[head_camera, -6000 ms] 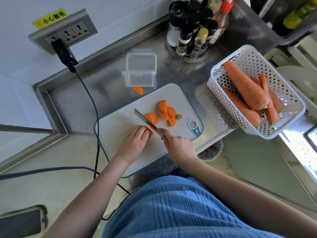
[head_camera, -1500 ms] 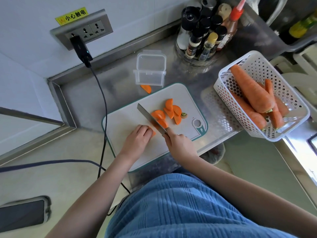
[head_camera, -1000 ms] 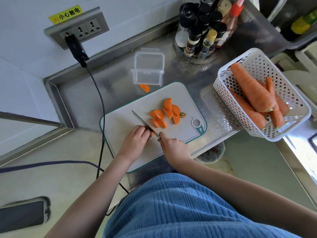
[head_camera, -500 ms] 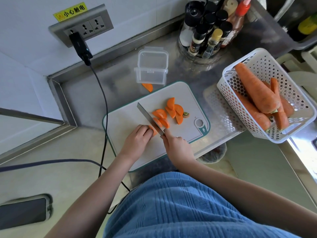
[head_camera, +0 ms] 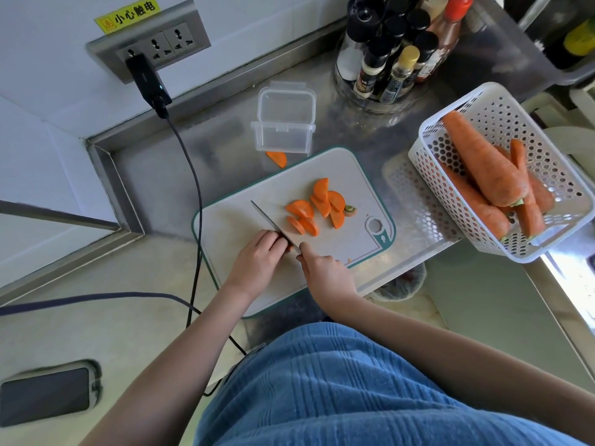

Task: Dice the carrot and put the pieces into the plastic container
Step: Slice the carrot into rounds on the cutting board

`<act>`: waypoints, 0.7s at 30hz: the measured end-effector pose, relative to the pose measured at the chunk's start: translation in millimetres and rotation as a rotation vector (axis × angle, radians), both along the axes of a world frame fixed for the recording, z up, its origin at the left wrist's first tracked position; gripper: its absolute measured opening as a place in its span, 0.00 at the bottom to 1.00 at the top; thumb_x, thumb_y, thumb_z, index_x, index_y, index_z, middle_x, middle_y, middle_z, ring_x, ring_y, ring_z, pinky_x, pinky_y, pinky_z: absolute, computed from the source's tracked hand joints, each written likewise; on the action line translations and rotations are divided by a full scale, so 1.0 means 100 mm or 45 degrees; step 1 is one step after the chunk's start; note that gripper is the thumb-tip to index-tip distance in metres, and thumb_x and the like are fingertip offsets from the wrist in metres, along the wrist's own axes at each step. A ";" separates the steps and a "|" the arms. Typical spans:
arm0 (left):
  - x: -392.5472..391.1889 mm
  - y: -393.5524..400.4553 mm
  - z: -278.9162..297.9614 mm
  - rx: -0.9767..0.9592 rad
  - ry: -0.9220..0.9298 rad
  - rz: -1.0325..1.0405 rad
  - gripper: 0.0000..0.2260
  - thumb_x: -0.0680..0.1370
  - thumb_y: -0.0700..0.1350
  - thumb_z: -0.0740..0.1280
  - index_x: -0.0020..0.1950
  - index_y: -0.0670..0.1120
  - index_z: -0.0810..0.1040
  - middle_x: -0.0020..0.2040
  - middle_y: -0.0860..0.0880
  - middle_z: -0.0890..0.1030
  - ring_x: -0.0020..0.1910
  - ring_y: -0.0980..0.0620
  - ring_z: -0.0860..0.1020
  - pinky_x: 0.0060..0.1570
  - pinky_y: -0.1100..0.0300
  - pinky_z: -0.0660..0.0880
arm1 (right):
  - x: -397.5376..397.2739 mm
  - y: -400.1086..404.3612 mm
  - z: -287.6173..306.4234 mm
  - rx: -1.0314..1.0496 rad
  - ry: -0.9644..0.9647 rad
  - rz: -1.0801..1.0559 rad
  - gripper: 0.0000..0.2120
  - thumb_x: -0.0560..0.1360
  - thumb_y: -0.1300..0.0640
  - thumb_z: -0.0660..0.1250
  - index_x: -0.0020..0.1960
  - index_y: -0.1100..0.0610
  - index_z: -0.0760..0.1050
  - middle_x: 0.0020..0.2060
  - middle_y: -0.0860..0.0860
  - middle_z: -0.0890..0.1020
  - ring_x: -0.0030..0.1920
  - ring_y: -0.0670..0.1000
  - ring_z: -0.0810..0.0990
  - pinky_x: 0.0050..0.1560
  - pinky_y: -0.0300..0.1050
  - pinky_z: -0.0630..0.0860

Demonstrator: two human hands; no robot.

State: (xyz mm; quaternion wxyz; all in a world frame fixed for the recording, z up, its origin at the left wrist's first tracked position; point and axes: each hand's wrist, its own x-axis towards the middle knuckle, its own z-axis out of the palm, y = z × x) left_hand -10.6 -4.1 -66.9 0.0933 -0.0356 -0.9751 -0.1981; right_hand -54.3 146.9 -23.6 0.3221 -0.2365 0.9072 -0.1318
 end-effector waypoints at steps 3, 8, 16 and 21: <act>0.00 0.00 0.00 -0.017 0.030 0.018 0.04 0.71 0.34 0.65 0.42 0.38 0.78 0.41 0.42 0.78 0.45 0.47 0.72 0.42 0.53 0.77 | -0.05 -0.09 -0.03 0.049 -0.038 0.000 0.13 0.79 0.66 0.53 0.60 0.54 0.60 0.38 0.57 0.73 0.43 0.62 0.78 0.37 0.50 0.68; 0.00 -0.03 -0.03 -0.008 0.025 -0.004 0.05 0.69 0.31 0.67 0.44 0.37 0.78 0.42 0.41 0.78 0.46 0.46 0.72 0.40 0.52 0.78 | -0.10 -0.14 -0.02 0.073 -0.032 0.019 0.16 0.78 0.67 0.52 0.63 0.55 0.61 0.46 0.60 0.78 0.45 0.62 0.78 0.39 0.50 0.67; -0.02 -0.03 0.05 0.014 -0.063 0.007 0.07 0.68 0.33 0.74 0.42 0.39 0.78 0.41 0.43 0.78 0.42 0.44 0.76 0.33 0.52 0.78 | -0.15 0.02 -0.06 0.037 0.090 -0.037 0.15 0.83 0.57 0.52 0.69 0.50 0.60 0.43 0.59 0.80 0.43 0.62 0.80 0.42 0.52 0.73; -0.02 -0.04 0.04 0.013 -0.040 -0.012 0.07 0.75 0.41 0.63 0.42 0.39 0.79 0.40 0.44 0.78 0.41 0.44 0.77 0.34 0.52 0.78 | -0.17 0.20 0.10 -0.024 0.055 -0.096 0.19 0.83 0.48 0.49 0.74 0.46 0.57 0.38 0.58 0.78 0.40 0.62 0.79 0.41 0.52 0.75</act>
